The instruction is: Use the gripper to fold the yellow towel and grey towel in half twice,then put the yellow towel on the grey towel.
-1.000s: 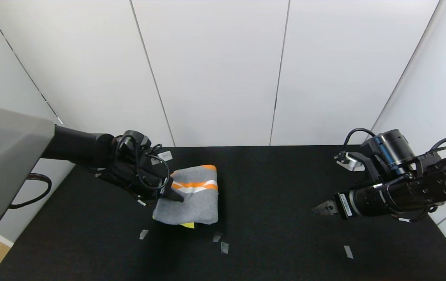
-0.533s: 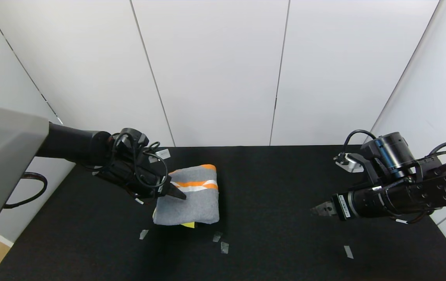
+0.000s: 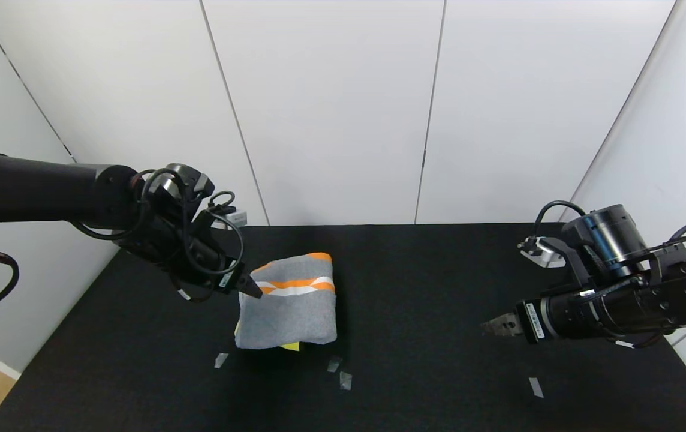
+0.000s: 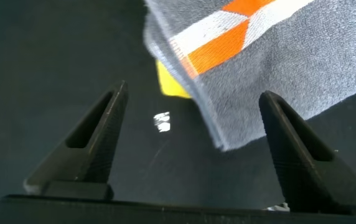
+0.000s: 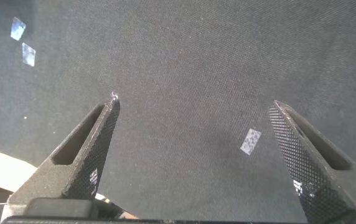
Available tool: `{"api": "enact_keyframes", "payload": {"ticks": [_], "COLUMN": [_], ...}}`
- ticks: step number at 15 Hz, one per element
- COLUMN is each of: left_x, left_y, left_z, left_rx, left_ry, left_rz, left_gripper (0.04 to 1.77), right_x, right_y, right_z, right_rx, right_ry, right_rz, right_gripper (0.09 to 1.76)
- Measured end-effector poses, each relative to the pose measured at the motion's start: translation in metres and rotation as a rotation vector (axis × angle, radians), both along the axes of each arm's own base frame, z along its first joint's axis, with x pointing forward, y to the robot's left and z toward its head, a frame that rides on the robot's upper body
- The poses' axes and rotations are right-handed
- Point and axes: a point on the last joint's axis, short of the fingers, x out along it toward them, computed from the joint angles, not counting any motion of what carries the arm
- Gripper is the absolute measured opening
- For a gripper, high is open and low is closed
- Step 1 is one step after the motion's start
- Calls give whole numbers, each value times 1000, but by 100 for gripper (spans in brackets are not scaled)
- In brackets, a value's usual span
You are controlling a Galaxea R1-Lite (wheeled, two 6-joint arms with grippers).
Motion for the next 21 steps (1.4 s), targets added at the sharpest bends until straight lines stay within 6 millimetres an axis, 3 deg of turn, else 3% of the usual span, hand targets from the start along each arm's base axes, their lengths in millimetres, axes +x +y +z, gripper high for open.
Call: {"api": "enact_keyframes", "payload": {"ticks": [4, 8, 15, 21], "left_x": [-26, -68, -168, -265], "left_y": [-8, -6, 7, 25], "left_z": [31, 61, 98, 104], "left_rx": [25, -16, -66, -78], "left_ry": [-79, -148, -286, -451], "left_rz": [-13, -36, -54, -54], "left_gripper": [158, 164, 168, 170], "right_x": [-11, -31, -93, -159], "right_y": [-6, -15, -42, -64], "right_z": [11, 25, 60, 77], "right_rx": [-47, -49, -21, 31], "right_ry": [-54, -156, -330, -500], "right_rz": [-53, -97, -177, -219], "right_gripper": [171, 171, 171, 171]}}
